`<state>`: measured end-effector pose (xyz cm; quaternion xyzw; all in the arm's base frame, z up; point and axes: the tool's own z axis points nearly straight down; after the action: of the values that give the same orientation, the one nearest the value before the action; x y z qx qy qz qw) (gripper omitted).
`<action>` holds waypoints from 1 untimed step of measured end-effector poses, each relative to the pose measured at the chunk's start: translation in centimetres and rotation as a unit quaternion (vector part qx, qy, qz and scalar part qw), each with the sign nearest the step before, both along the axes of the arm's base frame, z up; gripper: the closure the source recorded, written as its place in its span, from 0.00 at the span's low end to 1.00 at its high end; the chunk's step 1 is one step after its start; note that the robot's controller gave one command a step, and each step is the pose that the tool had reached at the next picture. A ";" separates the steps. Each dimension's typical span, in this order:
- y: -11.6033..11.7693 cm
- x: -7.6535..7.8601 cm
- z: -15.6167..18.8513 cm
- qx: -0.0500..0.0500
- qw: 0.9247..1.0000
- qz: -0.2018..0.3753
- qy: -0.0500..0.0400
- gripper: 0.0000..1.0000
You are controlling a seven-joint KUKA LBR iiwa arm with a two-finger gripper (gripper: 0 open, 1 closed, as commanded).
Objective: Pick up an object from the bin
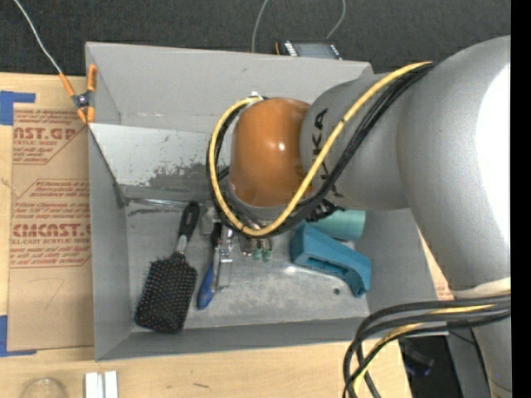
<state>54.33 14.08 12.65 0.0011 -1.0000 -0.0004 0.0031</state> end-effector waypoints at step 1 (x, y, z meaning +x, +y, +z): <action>0.3 1.5 1.1 0.001 1.000 0.008 -0.002 0.00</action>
Offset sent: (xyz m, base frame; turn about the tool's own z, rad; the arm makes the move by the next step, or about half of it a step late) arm 0.0139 0.0029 0.0111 -0.0156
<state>55.81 14.42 13.77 0.0091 -1.0000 -0.0009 0.0014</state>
